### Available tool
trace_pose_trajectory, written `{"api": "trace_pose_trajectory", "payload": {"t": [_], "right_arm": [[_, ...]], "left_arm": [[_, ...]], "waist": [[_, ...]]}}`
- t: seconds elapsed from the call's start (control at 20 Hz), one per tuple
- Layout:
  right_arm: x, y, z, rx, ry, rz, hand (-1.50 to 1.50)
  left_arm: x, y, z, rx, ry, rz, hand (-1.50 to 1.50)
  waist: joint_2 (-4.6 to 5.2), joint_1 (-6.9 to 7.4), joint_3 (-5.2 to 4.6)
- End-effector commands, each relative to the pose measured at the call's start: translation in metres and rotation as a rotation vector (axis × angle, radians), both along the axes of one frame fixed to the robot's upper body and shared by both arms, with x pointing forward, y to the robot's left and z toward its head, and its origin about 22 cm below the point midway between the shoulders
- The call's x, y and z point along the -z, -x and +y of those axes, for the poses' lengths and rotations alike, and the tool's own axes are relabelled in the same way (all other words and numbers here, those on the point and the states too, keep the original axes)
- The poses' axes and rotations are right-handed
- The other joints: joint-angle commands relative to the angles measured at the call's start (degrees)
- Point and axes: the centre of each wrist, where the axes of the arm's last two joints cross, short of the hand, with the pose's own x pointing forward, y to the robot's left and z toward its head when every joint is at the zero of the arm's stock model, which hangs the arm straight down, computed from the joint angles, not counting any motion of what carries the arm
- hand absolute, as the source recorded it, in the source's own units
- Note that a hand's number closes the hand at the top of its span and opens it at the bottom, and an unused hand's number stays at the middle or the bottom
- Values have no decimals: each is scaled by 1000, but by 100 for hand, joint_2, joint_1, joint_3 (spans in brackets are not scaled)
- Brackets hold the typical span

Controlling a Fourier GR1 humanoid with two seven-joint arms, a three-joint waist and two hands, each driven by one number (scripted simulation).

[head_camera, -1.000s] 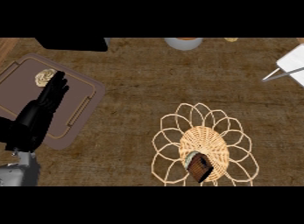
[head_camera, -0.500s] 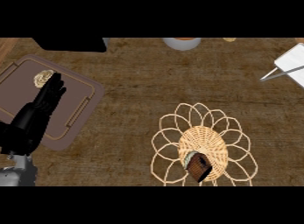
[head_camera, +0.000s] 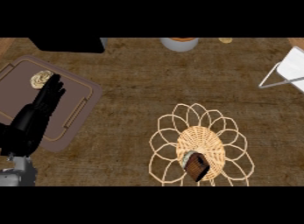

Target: Pick the tomato from the placemat and place it in the tiered shelf

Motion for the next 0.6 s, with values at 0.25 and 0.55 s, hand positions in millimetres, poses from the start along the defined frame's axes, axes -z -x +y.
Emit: {"api": "trace_pose_trajectory", "payload": {"t": [0.25,0.55], "right_arm": [[-63,1,12,143,39,-186,-150],[-106,9,21,77,102,-537,-150]], "left_arm": [[15,-3,29,-9,3,4,0],[3,-1,20,9,-11,2,0]], "waist": [[30,-45,100],[21,2,106]]}}
